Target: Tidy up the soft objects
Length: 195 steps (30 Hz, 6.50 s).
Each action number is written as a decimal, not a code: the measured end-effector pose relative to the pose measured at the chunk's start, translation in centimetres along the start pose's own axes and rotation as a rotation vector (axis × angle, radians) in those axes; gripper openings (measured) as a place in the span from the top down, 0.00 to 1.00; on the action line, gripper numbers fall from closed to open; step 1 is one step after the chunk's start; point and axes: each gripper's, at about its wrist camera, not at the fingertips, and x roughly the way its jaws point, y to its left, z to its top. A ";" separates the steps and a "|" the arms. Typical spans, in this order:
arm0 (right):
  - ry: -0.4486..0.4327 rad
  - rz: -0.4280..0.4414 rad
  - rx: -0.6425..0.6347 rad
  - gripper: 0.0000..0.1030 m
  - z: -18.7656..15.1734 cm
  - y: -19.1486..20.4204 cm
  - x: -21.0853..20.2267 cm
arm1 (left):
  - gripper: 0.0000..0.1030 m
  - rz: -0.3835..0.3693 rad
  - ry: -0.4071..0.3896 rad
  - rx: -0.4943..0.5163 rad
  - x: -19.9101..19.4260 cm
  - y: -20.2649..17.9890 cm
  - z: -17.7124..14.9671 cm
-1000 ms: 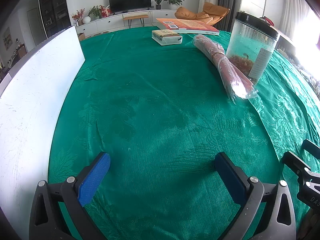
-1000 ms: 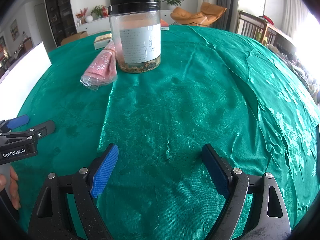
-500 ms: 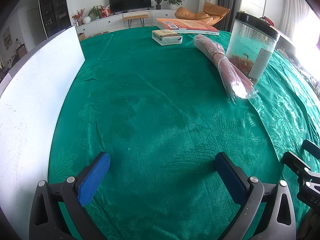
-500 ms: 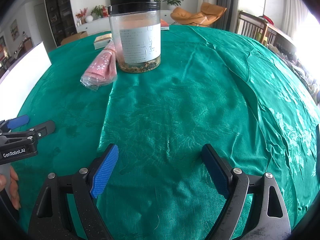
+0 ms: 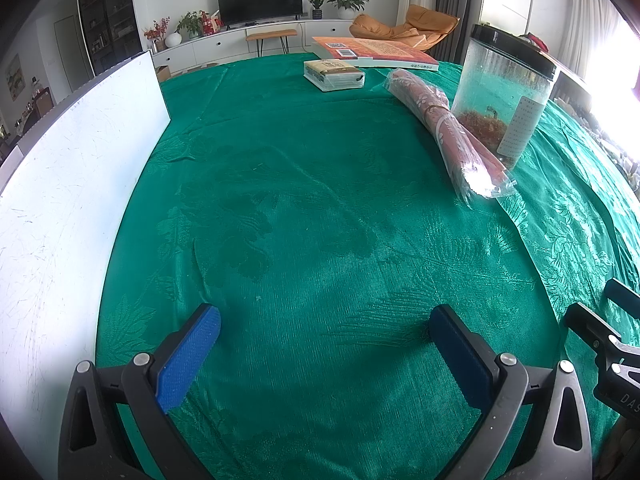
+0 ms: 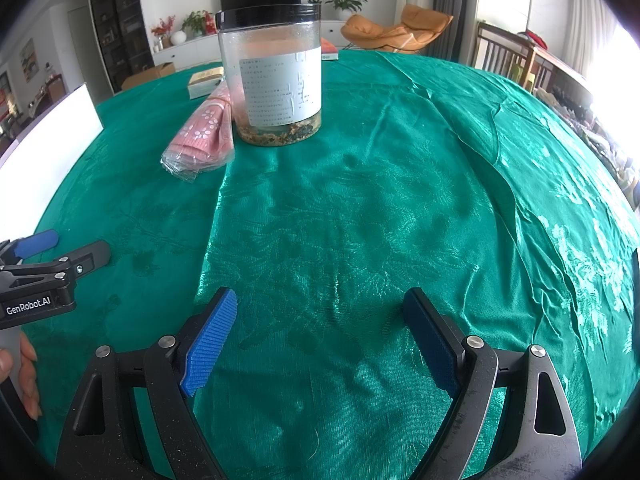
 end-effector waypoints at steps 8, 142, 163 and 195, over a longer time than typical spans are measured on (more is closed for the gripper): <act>0.000 0.000 0.000 0.15 0.0 0.0 0.0 | 0.00 0.000 0.000 0.000 0.0 0.0 0.0; 0.007 -0.043 0.049 0.13 1.7 -5.3 1.5 | 0.00 -0.018 0.002 0.032 -1.1 0.4 -1.3; 0.008 -0.041 0.048 0.12 1.7 -5.3 1.5 | 0.00 -0.016 0.004 0.030 -1.1 0.4 -1.3; -0.022 0.044 0.122 0.13 2.4 -6.4 -0.2 | 0.49 -0.019 0.089 -0.009 14.5 -1.4 24.1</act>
